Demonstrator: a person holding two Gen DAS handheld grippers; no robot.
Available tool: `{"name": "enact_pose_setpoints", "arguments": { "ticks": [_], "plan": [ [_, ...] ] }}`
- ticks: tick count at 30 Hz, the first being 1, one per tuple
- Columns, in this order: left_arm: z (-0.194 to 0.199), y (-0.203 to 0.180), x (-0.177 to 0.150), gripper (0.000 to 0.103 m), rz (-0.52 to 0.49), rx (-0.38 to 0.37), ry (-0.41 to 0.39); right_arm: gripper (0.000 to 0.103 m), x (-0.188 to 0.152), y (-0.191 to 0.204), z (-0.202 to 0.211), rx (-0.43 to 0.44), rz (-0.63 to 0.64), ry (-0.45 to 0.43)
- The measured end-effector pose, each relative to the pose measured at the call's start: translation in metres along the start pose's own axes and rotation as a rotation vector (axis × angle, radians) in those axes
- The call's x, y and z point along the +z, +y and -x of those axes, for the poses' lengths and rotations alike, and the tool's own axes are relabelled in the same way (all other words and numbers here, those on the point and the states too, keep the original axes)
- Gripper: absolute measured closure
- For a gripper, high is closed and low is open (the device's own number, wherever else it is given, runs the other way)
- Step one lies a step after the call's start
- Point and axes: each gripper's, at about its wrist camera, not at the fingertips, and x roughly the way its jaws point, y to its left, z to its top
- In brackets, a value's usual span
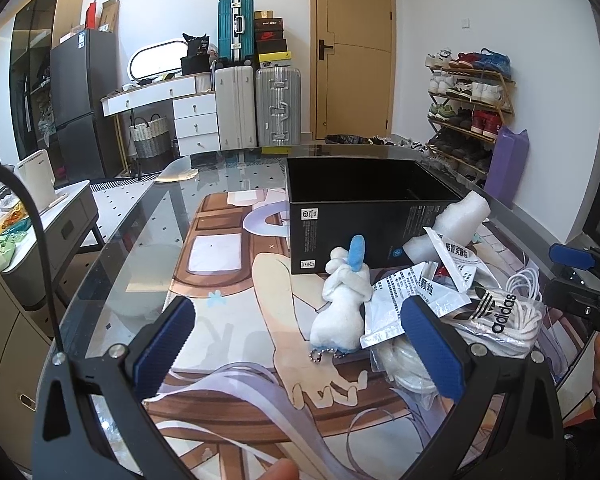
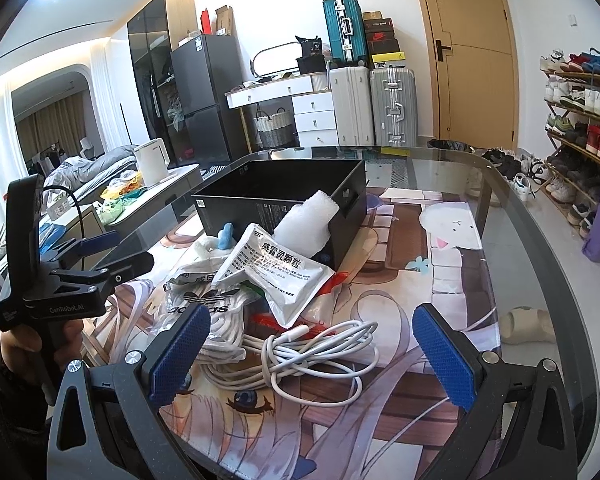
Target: Organize soft objects
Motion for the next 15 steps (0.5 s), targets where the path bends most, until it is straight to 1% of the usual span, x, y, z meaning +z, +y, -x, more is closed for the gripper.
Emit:
{"name": "enact_pose_setpoints", "arguments": {
  "ticks": [15],
  "plan": [
    [-0.01,-0.0032,0.0058,0.0,-0.014,-0.005,0.023,0.0,0.0012,-0.0076,-0.0045,0.0,-0.032,0.017]
  ]
}}
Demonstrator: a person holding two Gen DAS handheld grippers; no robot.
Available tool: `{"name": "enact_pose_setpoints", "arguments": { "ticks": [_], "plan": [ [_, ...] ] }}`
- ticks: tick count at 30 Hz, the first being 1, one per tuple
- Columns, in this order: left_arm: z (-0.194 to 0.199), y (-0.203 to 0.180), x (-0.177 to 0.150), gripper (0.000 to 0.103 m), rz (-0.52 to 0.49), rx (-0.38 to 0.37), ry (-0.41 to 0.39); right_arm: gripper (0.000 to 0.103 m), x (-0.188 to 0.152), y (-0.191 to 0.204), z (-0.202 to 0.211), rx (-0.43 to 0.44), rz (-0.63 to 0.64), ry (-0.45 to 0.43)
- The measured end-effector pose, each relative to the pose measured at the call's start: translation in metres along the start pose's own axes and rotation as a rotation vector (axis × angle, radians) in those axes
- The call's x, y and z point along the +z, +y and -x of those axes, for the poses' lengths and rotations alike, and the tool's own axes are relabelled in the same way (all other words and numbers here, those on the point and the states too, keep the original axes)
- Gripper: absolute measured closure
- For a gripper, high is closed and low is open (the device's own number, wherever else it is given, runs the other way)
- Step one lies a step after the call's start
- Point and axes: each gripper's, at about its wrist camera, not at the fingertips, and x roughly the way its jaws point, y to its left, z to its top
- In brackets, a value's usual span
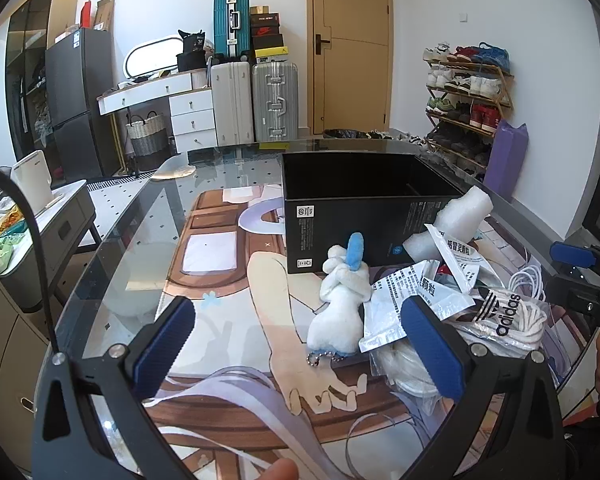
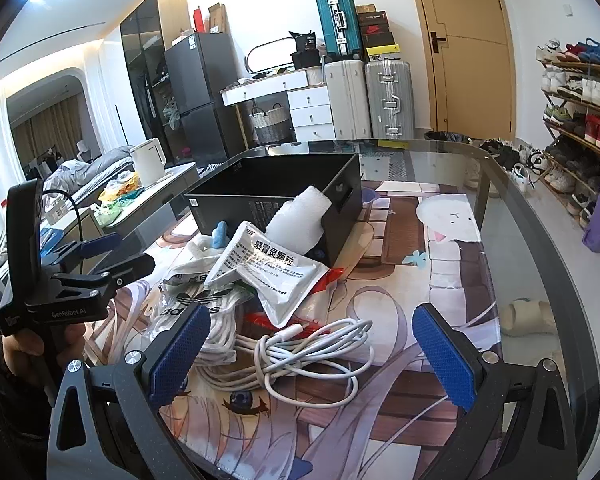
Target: Organize soft objects
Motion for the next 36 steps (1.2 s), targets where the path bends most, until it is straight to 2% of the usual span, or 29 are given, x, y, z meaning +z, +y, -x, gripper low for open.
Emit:
{"name": "enact_pose_setpoints", "arguments": {
  "ticks": [9,17,26,36],
  "plan": [
    [-0.005,-0.002,0.005,0.0,-0.014,-0.008,0.006,0.0,0.003,0.0,-0.001,0.007,-0.001,0.006],
    [-0.008,0.0,0.007,0.0,-0.024,-0.006,0.019,0.0,0.012,0.004,-0.011,0.031,-0.014,0.05],
    [-0.021,0.005,0.015,0.0,-0.031,-0.024,0.062,0.0,0.027,0.011,-0.027,0.074,-0.054,0.098],
    [-0.043,0.002,0.015,0.0,-0.082,0.001,0.138,0.0,0.043,0.015,-0.061,0.088,-0.112,0.199]
  ]
}}
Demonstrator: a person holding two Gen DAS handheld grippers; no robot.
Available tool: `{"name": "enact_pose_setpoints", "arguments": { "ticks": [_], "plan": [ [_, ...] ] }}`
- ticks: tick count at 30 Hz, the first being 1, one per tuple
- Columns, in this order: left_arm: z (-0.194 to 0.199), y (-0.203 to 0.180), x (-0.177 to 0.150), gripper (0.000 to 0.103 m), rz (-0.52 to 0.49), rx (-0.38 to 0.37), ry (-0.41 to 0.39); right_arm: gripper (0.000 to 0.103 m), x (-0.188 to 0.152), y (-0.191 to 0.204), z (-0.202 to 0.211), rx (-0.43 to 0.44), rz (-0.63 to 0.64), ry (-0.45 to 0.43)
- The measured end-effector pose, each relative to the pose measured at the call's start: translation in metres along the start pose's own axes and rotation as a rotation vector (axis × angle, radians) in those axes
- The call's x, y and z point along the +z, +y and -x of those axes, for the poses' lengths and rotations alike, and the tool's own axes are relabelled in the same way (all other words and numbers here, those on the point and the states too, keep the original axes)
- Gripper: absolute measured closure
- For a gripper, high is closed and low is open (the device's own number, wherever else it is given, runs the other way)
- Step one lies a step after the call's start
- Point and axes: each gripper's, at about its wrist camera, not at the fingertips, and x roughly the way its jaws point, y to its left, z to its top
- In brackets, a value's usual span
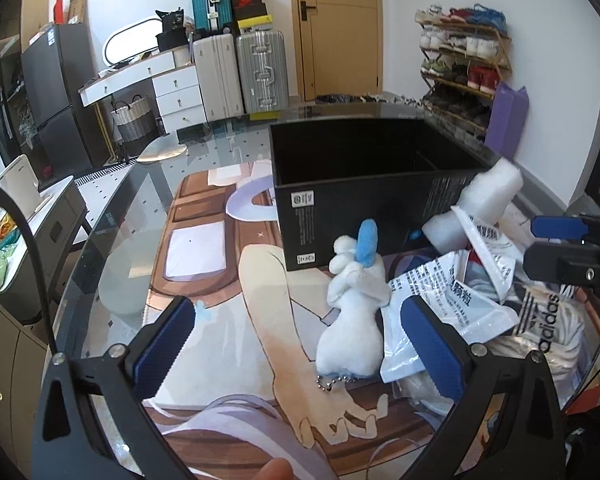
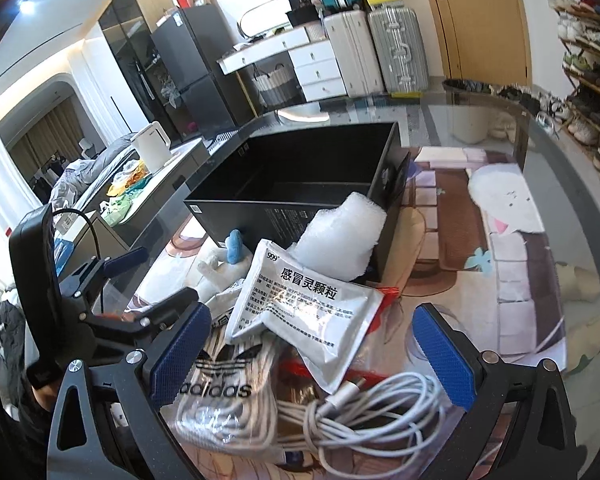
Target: Organize soft objects
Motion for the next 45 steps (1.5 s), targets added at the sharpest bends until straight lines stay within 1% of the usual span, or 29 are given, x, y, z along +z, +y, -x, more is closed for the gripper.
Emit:
{"name": "enact_pose_setpoints", "arguments": {
  "ticks": [7,12,13,15,20,21,22,23,24,25,26,27,28,30,35,41,45],
  "plan": [
    [-0.012,0.002,0.001,0.0,-0.01,-0.003,0.045,0.0,0.004,0.001,-0.019,0.008,-0.015,0.056],
    [-0.019,0.004,0.0,0.0,-0.01,-0.002,0.075,0.001,0.008,0.002,-0.027,-0.005,-0.023,0.081],
    [-0.02,0.005,-0.001,0.0,-0.009,-0.007,0.081,0.003,0.009,0.002,-0.028,-0.006,-0.024,0.087],
    [-0.021,0.007,-0.001,0.001,-0.004,-0.014,0.096,0.011,0.01,0.003,-0.031,-0.014,-0.026,0.1],
    [-0.025,0.009,-0.004,0.021,0.012,-0.071,0.125,0.018,0.009,0.001,-0.035,-0.024,-0.032,0.107],
    [-0.025,0.008,-0.005,0.028,0.009,-0.09,0.128,0.02,0.009,0.0,-0.035,-0.022,-0.035,0.105],
    [-0.024,0.007,-0.006,0.033,0.008,-0.103,0.129,0.02,0.009,0.0,-0.035,-0.019,-0.038,0.105],
    [-0.024,0.006,-0.007,0.045,0.004,-0.111,0.136,0.022,0.008,-0.001,-0.035,-0.017,-0.039,0.104],
    [-0.023,0.004,-0.008,0.048,-0.004,-0.105,0.132,0.023,0.008,-0.001,-0.034,-0.014,-0.039,0.105],
    [-0.021,0.002,-0.009,0.057,-0.014,-0.114,0.132,0.024,0.007,-0.002,-0.034,-0.01,-0.04,0.103],
    [-0.02,0.0,-0.009,0.062,-0.019,-0.125,0.129,0.026,0.007,-0.003,-0.033,-0.006,-0.042,0.102],
    [-0.018,-0.002,-0.009,0.07,-0.022,-0.14,0.13,0.028,0.006,-0.003,-0.032,-0.006,-0.041,0.099],
    [-0.016,-0.003,-0.01,0.07,-0.024,-0.148,0.133,0.029,0.005,-0.003,-0.031,-0.005,-0.041,0.098],
    [-0.014,-0.004,-0.01,0.071,-0.017,-0.158,0.131,0.035,0.005,-0.003,-0.028,0.002,-0.041,0.086],
    [-0.003,-0.001,-0.01,0.071,0.002,-0.175,0.11,0.042,0.002,-0.007,-0.02,0.021,-0.042,0.065],
    [0.014,0.001,-0.008,0.071,0.008,-0.191,0.061,0.043,-0.002,-0.005,-0.013,0.044,-0.035,0.05],
    [0.024,0.005,-0.007,0.071,0.017,-0.192,0.033,0.043,-0.003,-0.002,-0.004,0.059,-0.021,0.023]
  ]
}}
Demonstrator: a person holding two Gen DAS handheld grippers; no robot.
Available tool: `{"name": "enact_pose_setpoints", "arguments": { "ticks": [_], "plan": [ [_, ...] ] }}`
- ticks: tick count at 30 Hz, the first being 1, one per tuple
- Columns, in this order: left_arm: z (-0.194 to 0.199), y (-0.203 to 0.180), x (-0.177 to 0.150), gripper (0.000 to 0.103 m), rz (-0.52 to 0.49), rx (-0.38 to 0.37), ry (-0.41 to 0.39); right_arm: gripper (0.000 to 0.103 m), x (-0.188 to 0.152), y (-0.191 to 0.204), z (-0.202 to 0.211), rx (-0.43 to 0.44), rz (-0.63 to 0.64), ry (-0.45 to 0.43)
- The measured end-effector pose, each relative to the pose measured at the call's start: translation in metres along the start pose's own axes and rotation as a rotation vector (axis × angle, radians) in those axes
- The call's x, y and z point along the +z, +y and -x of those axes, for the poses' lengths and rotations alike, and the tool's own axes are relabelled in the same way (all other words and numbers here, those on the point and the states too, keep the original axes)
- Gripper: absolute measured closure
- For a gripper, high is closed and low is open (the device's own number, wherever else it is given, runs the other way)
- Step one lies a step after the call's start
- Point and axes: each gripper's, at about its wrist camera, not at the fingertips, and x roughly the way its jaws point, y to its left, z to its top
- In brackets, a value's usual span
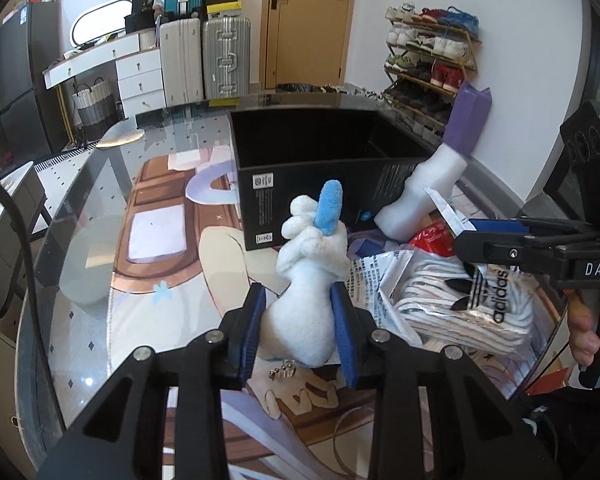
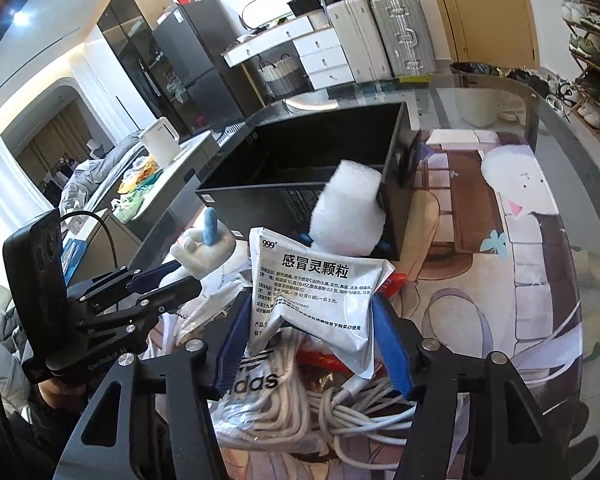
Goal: Organize soft objects
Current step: 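Carry the plush toy with the left tool while the right tool carries the sachet over the black box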
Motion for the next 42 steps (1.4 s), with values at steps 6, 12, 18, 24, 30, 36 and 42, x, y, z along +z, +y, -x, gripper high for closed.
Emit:
{"name": "enact_pose_setpoints", "arguments": {
  "ticks": [6,12,18,24,30,36,42],
  "plan": [
    [0.019,0.001,0.005,0.071,0.001,-0.006,-0.057,0.043,0.005,0.007,0.02,0.014,0.039,-0.063],
    [0.031,0.001,0.02,0.071,-0.001,0.002,-0.118,0.043,0.019,0.014,0.037,0.015,0.082,-0.132],
    [0.033,0.006,0.037,0.071,0.012,0.014,-0.163,0.043,0.034,0.019,0.046,0.014,0.112,-0.169],
    [0.031,0.012,0.052,0.071,0.037,0.016,-0.196,0.043,0.049,0.027,0.047,0.012,0.154,-0.192],
    [0.024,0.015,0.066,0.071,0.043,0.02,-0.214,0.043,0.065,0.03,0.042,0.002,0.177,-0.199],
    [0.015,0.016,0.079,0.071,0.043,0.019,-0.22,0.043,0.078,0.027,0.029,-0.007,0.179,-0.187],
    [0.002,0.015,0.088,0.071,0.039,0.024,-0.21,0.043,0.084,0.024,0.019,-0.02,0.177,-0.176]
  ]
}}
